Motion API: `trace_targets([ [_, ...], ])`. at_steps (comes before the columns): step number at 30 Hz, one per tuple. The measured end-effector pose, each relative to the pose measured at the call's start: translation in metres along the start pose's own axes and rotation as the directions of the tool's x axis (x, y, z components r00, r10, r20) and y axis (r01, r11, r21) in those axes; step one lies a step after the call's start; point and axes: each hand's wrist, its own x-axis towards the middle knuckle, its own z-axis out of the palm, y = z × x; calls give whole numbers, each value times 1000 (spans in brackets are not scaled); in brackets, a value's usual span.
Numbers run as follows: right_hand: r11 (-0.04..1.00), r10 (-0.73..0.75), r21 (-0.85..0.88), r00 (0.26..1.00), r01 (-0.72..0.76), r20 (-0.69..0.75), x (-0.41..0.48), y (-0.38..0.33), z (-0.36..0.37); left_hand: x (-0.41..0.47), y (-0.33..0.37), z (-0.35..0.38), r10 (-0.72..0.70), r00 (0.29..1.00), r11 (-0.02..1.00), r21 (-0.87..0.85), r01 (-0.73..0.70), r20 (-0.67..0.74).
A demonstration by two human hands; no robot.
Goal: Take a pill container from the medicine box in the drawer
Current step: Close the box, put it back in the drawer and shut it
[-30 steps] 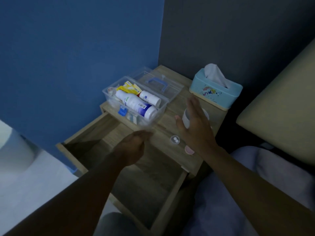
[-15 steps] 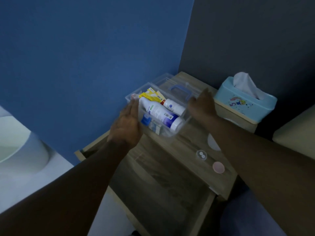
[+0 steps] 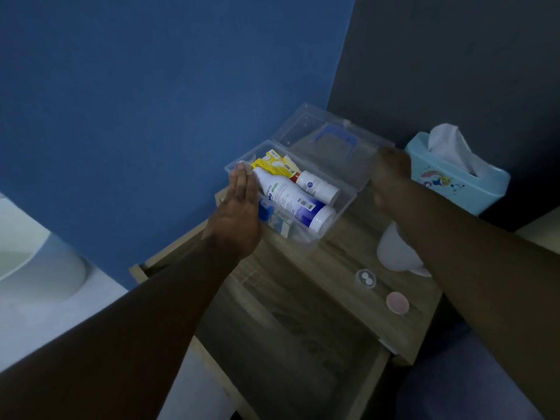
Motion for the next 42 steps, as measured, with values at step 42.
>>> trace_targets([
  [42, 214, -751, -539, 490, 815, 442, -129, 66, 8, -36, 9, -11, -23, 967, 990, -127, 57, 255],
])
